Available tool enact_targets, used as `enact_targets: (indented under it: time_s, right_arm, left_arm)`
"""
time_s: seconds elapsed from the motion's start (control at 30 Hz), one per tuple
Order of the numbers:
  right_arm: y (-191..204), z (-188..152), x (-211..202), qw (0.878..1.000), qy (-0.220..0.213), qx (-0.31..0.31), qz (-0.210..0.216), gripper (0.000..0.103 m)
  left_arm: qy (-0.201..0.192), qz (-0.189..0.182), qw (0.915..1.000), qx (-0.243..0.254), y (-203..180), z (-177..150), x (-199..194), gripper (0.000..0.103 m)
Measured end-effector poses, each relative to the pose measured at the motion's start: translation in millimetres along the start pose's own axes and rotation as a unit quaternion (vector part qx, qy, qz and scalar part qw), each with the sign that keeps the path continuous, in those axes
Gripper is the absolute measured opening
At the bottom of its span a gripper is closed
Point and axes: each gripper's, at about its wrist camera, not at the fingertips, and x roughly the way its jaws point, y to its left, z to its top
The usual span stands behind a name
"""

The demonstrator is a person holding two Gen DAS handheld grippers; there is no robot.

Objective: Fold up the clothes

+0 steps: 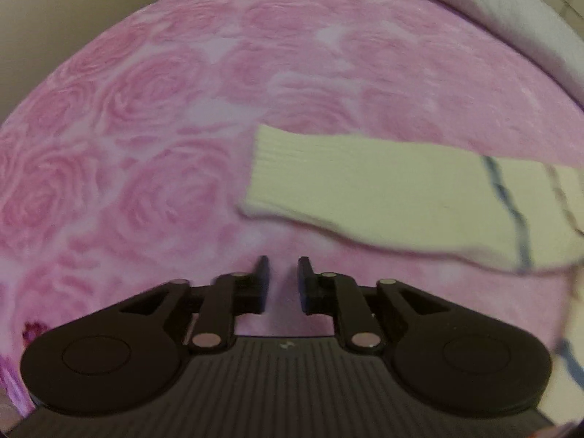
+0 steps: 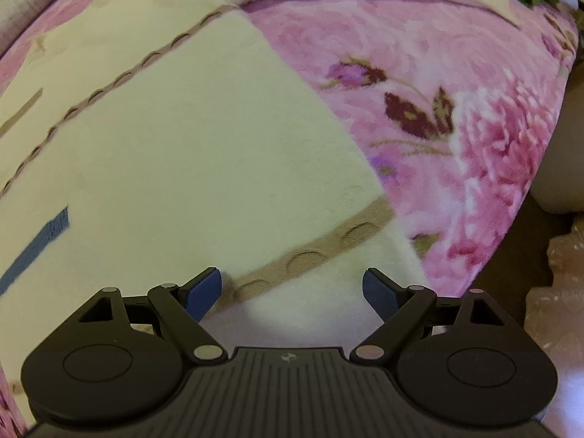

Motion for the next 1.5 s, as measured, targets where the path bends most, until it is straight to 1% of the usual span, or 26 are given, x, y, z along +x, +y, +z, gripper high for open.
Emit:
enact_targets:
  time_s: [0.07, 0.1, 0.17, 0.2, 0.33, 0.37, 0.47, 0.5, 0.53, 0.57, 0.63, 0.67, 0.73, 0.77, 0.8, 0.83, 0.87, 0.9, 0.97, 1.0, 1.03, 1.1, 1.27, 1.3, 1.37, 1.5]
  right_arm:
    - [-10.2, -1.9, -7.6, 1.0, -0.016, -0.002, -0.002, 0.085]
    - [-15.9, -2.5, -10.4, 1.0, -0.023, -0.001, -0.002, 0.085]
    - [-29.5, -3.1, -14.0, 1.0, -0.03, 0.001, -0.002, 0.085]
    - [-37.2, -3.0, -14.8, 1.0, -0.031, 0.002, -0.002, 0.085]
    - [-65.2, -4.0, -9.3, 0.999, -0.032, 0.002, 0.009, 0.085]
    - [-71.9, -4.4, -4.3, 0.999, -0.028, -0.001, 0.014, 0.085]
    - [-84.8, -12.2, 8.9, 0.999, -0.018, -0.006, 0.033, 0.085]
    - [-88.7, -15.2, 12.2, 0.999, -0.019, -0.008, 0.045, 0.083]
    - [-92.6, -18.1, 15.4, 0.998, -0.019, -0.01, 0.056, 0.077]
    - [-94.7, -18.4, 13.9, 0.997, -0.02, -0.015, 0.068, 0.064]
    - [-100.3, -17.5, 8.6, 0.995, -0.016, -0.024, 0.093, 0.034]
    - [-103.8, -16.4, 4.9, 0.994, -0.012, -0.03, 0.105, 0.004]
    - [-111.6, -15.6, 2.0, 0.993, -0.003, -0.035, 0.116, 0.005]
    - [-116.0, -15.8, 2.9, 0.993, 0.002, -0.036, 0.113, 0.009]
    - [-118.1, -15.8, 7.9, 0.993, 0.019, -0.034, 0.107, 0.024]
    - [-120.4, -15.2, 8.1, 0.993, 0.032, -0.033, 0.108, 0.024]
    - [-122.6, -14.6, 8.3, 0.993, 0.045, -0.031, 0.108, 0.034]
    - [-121.4, -12.8, 4.8, 0.993, 0.061, -0.035, 0.095, 0.051]
    - [-118.5, -11.7, -9.8, 0.995, 0.077, -0.045, 0.051, 0.055]
    - [-117.9, -11.2, -18.8, 0.995, 0.078, -0.046, 0.046, 0.056]
    - [-117.0, -10.6, -29.3, 0.995, 0.078, -0.044, 0.048, 0.058]
    - [-112.8, -10.7, -57.4, 0.995, 0.065, -0.046, 0.067, 0.067]
    - [-85.1, -10.2, -122.6, 0.993, 0.004, -0.075, 0.092, 0.08]
    - [-80.1, -12.1, -130.6, 0.992, -0.004, -0.079, 0.096, 0.081]
    - [-69.2, -19.2, -148.8, 0.991, -0.02, -0.086, 0.099, 0.083]
    - [-49.8, -44.2, -174.7, 0.99, -0.036, -0.101, 0.093, 0.087]
  left_arm:
    - [0.03, -0.07, 0.9967, 0.028, -18.8, -16.6, -12.9, 0.02]
    - [0.048, -0.101, 0.9926, 0.046, -28.7, -26.8, -18.2, 0.03]
    - [0.092, -0.167, 0.9797, 0.063, -48.9, -57.4, -24.7, 0.039]
    - [0.108, -0.182, 0.9756, 0.06, -54.1, -72.8, -24.6, 0.039]
    - [0.164, -0.214, 0.9621, 0.043, -69.9, -131.7, -21.1, 0.04]
    - [0.168, -0.214, 0.9616, 0.039, -72.4, -143.0, -20.1, 0.04]
    - [0.131, -0.198, 0.9701, 0.049, -81.8, -159.8, -27.0, 0.042]
    - [0.126, -0.194, 0.9711, 0.056, -85.0, -162.1, -28.6, 0.031]
    - [0.13, -0.196, 0.9699, 0.063, -88.3, -165.5, -30.9, 0.014]
    - [0.137, -0.199, 0.968, 0.07, -91.8, -169.3, -33.5, 0.005]
    - [0.14, -0.196, 0.9663, 0.09, -98.2, -176.4, -41.0, 0.005]
    - [0.135, -0.189, 0.9671, 0.105, -101.1, -179.5, -46.5, 0.005]
    - [0.136, -0.168, 0.9708, 0.104, -100.5, -184.9, -49.7, 0.006]
    - [0.151, -0.156, 0.9716, 0.094, -99.2, -188.8, -48.2, 0.007]
    - [0.163, -0.144, 0.9721, 0.087, -98.6, -191.7, -49.4, 0.009]
    - [0.172, -0.13, 0.9723, 0.09, -100.2, -192.8, -52.5, 0.011]
    - [0.181, -0.113, 0.9717, 0.102, -102.3, -194.5, -58.8, 0.013]
    - [0.188, -0.095, 0.9705, 0.117, -104.4, -195.5, -66.2, 0.014]
    - [0.19, -0.06, 0.9696, 0.142, -107.1, -193.9, -87.5, 0.014]
    - [0.189, -0.053, 0.9695, 0.147, -107.8, -191.1, -99.9, 0.016]
    - [0.184, -0.056, 0.9701, 0.148, -109.6, -186.4, -113.7, 0.018]
    - [0.174, -0.066, 0.9712, 0.149, -114.0, -176.1, -141.3, 0.033]
    - [0.122, -0.088, 0.9681, 0.2, -153.0, -153.9, -191.7, 0.04]
    - [0.112, -0.092, 0.9666, 0.212, -161.3, -150.5, -198.8, 0.045]
    - [0.094, -0.107, 0.9621, 0.233, -171.4, -146.6, -215.8, 0.046]
    - [0.068, -0.126, 0.9534, 0.266, -170.9, -144.4, -249.2, 0.055]
